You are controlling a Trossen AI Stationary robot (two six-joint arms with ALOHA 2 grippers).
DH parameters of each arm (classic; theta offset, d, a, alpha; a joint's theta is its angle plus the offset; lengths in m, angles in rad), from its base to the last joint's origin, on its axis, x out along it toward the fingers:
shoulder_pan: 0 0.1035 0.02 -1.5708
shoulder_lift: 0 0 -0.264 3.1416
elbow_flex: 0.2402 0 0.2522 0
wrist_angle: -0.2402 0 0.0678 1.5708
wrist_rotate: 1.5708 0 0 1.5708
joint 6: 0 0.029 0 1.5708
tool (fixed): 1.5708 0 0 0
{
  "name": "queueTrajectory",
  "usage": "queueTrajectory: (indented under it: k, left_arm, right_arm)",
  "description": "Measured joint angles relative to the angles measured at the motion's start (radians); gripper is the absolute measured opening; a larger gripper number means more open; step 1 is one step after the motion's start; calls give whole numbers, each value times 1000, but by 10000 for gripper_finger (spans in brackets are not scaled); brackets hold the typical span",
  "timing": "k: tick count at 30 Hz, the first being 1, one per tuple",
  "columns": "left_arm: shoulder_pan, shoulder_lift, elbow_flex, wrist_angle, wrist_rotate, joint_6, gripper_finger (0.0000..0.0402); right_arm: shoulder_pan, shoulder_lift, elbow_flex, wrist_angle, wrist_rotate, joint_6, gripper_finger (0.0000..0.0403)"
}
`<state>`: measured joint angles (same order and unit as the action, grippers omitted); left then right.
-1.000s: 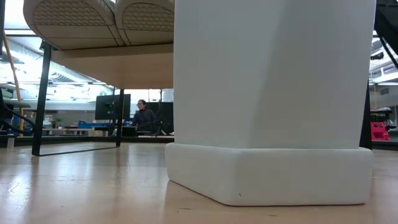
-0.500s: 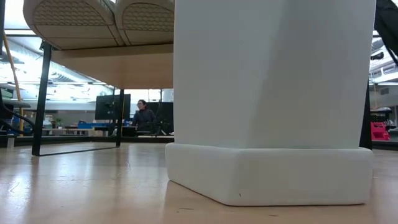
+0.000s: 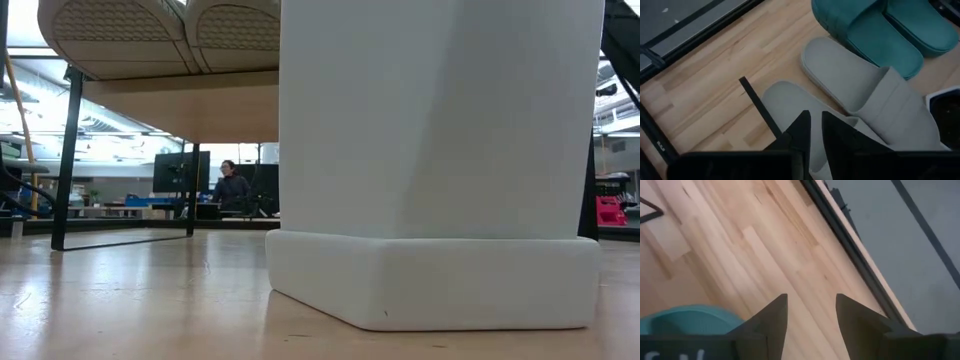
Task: Pick and place slides into the shelf
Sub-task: Adjust the green slides on the shelf
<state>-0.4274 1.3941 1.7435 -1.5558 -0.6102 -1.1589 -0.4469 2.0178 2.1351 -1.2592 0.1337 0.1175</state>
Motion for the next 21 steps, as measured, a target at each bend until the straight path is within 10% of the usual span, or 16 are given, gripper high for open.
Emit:
queueTrajectory:
  k: [21]
  left_arm:
    - [5, 0, 0, 12, 2, 3, 48]
  right_arm:
    - [38, 1, -170, 7, -184, -45, 173]
